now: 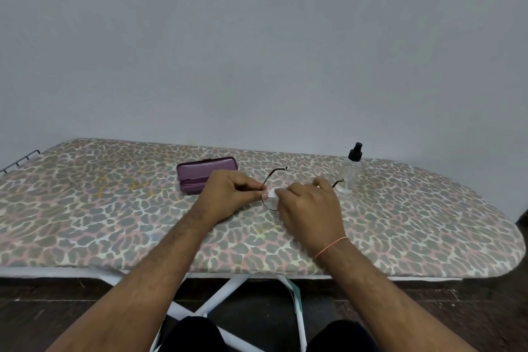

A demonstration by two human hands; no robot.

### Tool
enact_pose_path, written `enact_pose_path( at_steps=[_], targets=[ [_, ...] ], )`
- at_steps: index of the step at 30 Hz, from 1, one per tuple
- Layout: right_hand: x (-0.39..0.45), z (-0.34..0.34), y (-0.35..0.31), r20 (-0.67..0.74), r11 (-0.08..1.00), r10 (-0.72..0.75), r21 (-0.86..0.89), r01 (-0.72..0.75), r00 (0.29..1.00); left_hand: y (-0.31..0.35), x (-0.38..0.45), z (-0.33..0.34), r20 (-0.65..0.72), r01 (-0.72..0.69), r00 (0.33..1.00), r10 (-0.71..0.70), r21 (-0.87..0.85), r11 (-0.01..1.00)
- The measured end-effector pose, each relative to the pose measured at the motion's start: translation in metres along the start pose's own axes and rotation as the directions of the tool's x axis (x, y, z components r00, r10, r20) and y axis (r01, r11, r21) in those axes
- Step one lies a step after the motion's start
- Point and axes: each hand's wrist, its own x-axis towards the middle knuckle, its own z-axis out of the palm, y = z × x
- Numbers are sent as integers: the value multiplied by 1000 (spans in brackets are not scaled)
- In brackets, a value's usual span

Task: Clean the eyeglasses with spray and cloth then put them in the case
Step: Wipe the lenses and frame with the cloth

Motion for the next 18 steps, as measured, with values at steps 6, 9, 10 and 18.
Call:
enact_pose_path(
  at_steps=[6, 9, 10, 18],
  targets=[
    [7, 4, 12, 69, 935, 205, 283, -216, 976, -1, 0, 0, -26, -1, 1000, 1, -21, 1000],
    [5, 8, 13, 94, 925, 145, 341, -168, 985, -4, 2, 0, -16, -23, 1000, 23, -10, 1000],
    [4, 8, 14, 95, 919, 137, 359, -162, 986, -5, 3, 0, -13, -32, 999, 32, -6, 999],
    [2, 15, 15, 53, 907, 73, 413, -89, 996, -7, 2, -1, 1, -119, 993, 119, 37, 992]
  ],
)
